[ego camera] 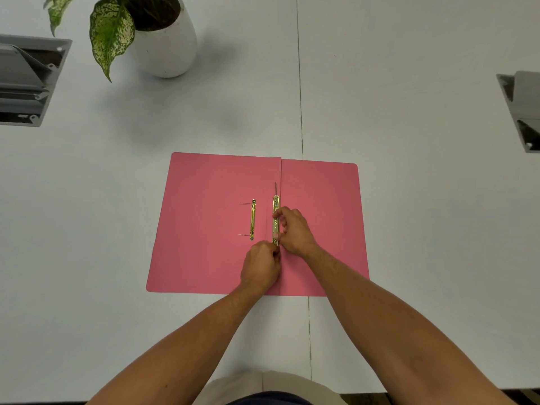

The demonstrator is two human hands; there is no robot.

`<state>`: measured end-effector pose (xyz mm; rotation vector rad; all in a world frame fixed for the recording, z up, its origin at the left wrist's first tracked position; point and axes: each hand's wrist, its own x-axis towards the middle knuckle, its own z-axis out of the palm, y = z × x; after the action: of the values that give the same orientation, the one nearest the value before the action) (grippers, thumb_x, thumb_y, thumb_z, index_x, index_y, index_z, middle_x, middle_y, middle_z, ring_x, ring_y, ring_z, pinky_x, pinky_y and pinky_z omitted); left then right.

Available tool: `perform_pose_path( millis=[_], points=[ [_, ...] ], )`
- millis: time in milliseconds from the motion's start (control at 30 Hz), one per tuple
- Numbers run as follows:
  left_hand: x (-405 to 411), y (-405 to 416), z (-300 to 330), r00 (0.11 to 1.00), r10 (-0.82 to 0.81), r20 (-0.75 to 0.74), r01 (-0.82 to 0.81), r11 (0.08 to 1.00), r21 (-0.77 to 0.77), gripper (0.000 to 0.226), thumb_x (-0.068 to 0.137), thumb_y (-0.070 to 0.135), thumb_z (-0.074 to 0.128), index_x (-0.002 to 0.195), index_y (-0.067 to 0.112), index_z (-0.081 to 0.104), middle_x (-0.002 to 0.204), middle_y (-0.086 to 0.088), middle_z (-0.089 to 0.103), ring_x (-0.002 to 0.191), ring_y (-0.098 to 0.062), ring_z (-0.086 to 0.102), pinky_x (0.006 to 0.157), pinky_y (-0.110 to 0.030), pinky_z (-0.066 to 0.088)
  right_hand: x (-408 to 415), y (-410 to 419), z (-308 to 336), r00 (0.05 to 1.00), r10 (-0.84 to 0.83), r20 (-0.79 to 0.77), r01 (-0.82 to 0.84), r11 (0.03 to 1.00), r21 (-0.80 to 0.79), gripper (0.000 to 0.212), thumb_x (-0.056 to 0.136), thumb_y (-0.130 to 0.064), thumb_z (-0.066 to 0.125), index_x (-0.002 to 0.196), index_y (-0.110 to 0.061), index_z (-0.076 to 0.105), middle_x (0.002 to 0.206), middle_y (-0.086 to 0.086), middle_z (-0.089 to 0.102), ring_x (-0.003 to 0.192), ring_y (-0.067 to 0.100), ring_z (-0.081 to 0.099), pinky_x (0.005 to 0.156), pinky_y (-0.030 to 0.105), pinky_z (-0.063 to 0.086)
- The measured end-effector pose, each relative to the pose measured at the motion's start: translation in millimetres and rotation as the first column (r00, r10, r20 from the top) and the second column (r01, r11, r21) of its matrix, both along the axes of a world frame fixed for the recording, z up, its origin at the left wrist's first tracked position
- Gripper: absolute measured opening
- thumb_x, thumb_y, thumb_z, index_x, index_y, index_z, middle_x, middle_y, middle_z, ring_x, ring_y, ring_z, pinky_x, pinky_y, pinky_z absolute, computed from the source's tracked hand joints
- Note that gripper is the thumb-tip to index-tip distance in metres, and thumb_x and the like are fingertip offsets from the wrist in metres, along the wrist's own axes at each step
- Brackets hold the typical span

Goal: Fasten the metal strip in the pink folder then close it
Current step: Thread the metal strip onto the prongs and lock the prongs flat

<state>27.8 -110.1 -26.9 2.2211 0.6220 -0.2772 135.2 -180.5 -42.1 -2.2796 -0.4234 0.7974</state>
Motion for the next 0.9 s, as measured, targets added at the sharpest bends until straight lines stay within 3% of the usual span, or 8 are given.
perform_pose_path(
  millis=[167,333,400,533,600,667,800,900],
  points=[
    [-3.8,5.1,0.5,0.999,-0.037,-0.013,0.038,0.995,0.097,0.024,0.087,0.003,0.046,0.084,0.000,0.070,0.086,-0.020,0.065,0.071,-0.031,0.056,0.060,-0.033,0.035,-0.4,0.1,0.7,1.000,-0.001,0.010,0.001,1.000,-0.009,0.046,0.073,0.002,0.073,0.111,-0.019,0.055,0.101,0.000,0.042,0.086,0.012,0.043,0.061,0.007,0.033],
    [-9.0,10.1,-3.9,0.996,-0.092,0.019,0.089,0.989,0.115,0.024,0.092,0.007,0.047,0.092,0.002,0.071,0.092,-0.016,0.064,0.081,-0.033,0.061,0.064,-0.034,0.042,-1.4,0.1,2.2,1.000,0.002,0.017,-0.002,1.000,-0.019,0.046,0.074,0.003,0.073,0.110,-0.019,0.055,0.102,0.000,0.043,0.089,0.012,0.043,0.057,0.005,0.032],
    [-14.0,15.3,-6.9,0.994,-0.096,0.051,0.092,0.994,0.061,0.023,0.093,0.011,0.051,0.097,0.005,0.073,0.094,-0.015,0.065,0.085,-0.030,0.061,0.074,-0.037,0.049,-2.9,-0.4,4.3,0.999,-0.013,0.029,0.014,1.000,-0.017,0.045,0.075,0.002,0.074,0.111,-0.019,0.057,0.102,0.001,0.045,0.089,0.013,0.045,0.059,0.006,0.033],
    [-28.0,35.2,-11.9,0.994,0.036,0.101,-0.035,0.999,-0.009,0.019,0.091,0.013,0.059,0.101,0.007,0.074,0.097,-0.013,0.069,0.091,-0.026,0.061,0.083,-0.032,0.048,-14.4,-3.1,8.0,0.992,-0.110,0.066,0.109,0.994,0.015,0.039,0.080,0.004,0.069,0.115,-0.012,0.063,0.095,0.006,0.054,0.078,0.011,0.051,0.055,-0.001,0.038],
    [-35.6,50.1,-13.9,0.986,0.122,0.115,-0.128,0.991,0.040,0.019,0.090,0.011,0.060,0.102,0.007,0.073,0.100,-0.012,0.068,0.096,-0.027,0.060,0.086,-0.033,0.046,-24.7,-5.2,9.3,0.981,-0.188,0.044,0.186,0.981,0.057,0.032,0.083,0.006,0.063,0.112,-0.008,0.064,0.086,0.005,0.057,0.069,0.005,0.053,0.054,-0.004,0.040],
    [-41.1,66.3,-16.1,0.968,0.208,0.142,-0.227,0.964,0.141,0.020,0.086,0.009,0.063,0.104,0.006,0.073,0.102,-0.016,0.065,0.099,-0.033,0.058,0.088,-0.037,0.044,-35.3,-7.6,11.1,0.969,-0.245,0.042,0.241,0.967,0.077,0.030,0.084,0.005,0.063,0.111,-0.008,0.062,0.081,0.004,0.059,0.070,0.011,0.058,0.058,-0.001,0.044],
    [-40.8,93.3,-13.7,0.920,0.385,0.076,-0.390,0.874,0.289,0.049,0.079,0.023,0.072,0.124,0.012,0.059,0.127,-0.020,0.053,0.118,-0.039,0.048,0.103,-0.050,0.037,-49.6,-7.1,13.6,0.953,-0.297,0.051,0.297,0.955,0.005,0.033,0.084,-0.005,0.067,0.116,-0.012,0.058,0.084,0.009,0.069,0.073,0.020,0.063,0.072,0.028,0.055],
    [-39.5,109.2,-14.2,0.892,0.448,-0.056,-0.404,0.848,0.342,0.075,0.071,0.045,0.075,0.135,0.021,0.044,0.148,-0.017,0.037,0.139,-0.035,0.029,0.112,-0.059,0.022,-52.4,-1.5,16.2,0.948,-0.313,0.063,0.315,0.949,-0.020,0.032,0.086,-0.007,0.065,0.117,-0.011,0.058,0.091,0.010,0.070,0.067,0.015,0.061,0.063,0.023,0.052]
  ],
)
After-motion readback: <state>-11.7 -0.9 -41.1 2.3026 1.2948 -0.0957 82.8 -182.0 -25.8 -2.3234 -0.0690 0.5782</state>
